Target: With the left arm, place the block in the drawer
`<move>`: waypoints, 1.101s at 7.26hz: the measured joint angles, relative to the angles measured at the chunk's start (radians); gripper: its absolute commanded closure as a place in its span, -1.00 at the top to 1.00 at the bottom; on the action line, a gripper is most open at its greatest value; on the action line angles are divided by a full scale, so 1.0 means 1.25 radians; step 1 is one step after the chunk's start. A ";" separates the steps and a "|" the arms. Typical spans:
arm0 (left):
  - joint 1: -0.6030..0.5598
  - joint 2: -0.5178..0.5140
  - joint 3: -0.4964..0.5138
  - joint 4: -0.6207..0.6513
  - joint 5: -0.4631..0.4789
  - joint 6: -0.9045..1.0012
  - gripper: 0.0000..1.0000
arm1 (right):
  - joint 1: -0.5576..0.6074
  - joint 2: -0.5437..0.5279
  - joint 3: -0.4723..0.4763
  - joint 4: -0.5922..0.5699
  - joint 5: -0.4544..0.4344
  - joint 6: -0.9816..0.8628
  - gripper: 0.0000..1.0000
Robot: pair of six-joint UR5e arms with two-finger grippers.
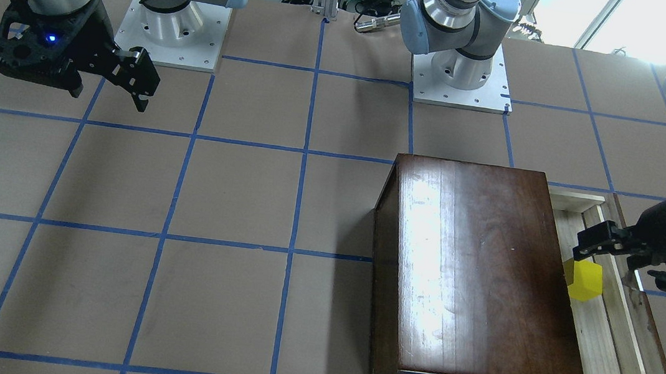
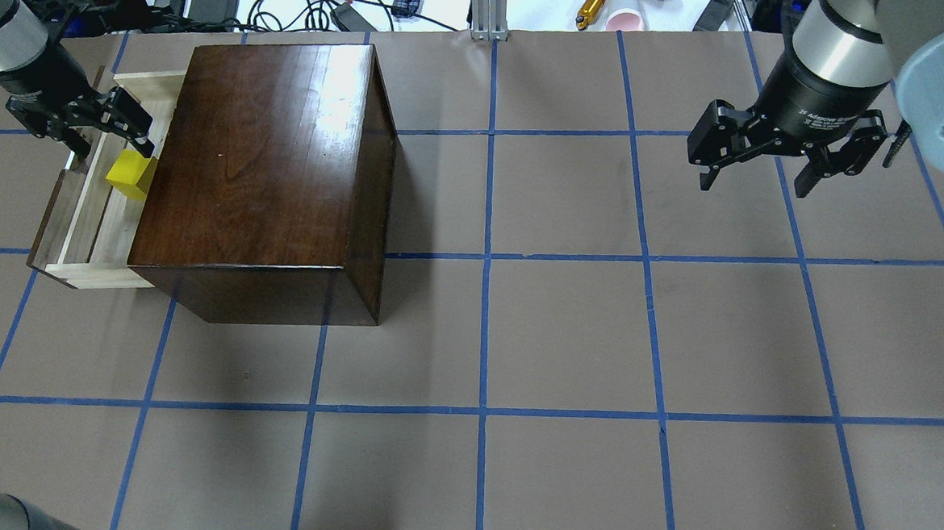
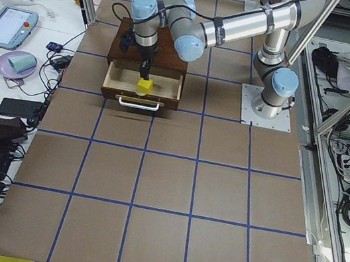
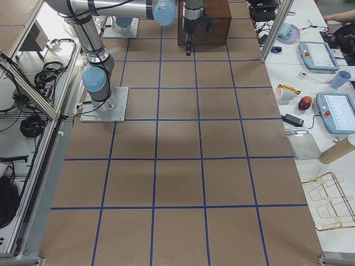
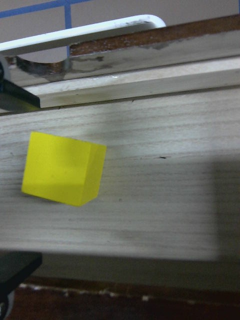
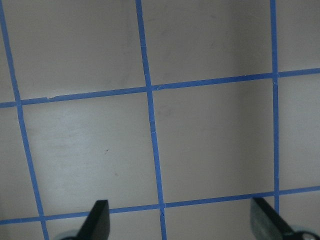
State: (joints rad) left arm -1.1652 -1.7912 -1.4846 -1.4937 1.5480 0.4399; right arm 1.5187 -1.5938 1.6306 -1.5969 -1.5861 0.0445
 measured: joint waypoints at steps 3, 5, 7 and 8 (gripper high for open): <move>-0.001 0.116 0.010 -0.116 0.012 -0.001 1.00 | 0.000 0.000 0.000 0.000 0.000 0.000 1.00; -0.019 0.160 0.007 -0.161 0.010 -0.008 1.00 | 0.000 0.000 0.000 0.000 0.000 0.000 1.00; -0.100 0.167 0.007 -0.162 0.023 -0.093 1.00 | 0.000 0.000 0.000 0.000 0.000 0.000 1.00; -0.150 0.162 0.008 -0.152 0.035 -0.163 1.00 | 0.000 0.000 0.000 0.000 0.000 0.000 1.00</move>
State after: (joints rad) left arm -1.3524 -1.5884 -1.4748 -1.6832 1.5913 0.2365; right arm 1.5187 -1.5938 1.6306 -1.5969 -1.5861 0.0445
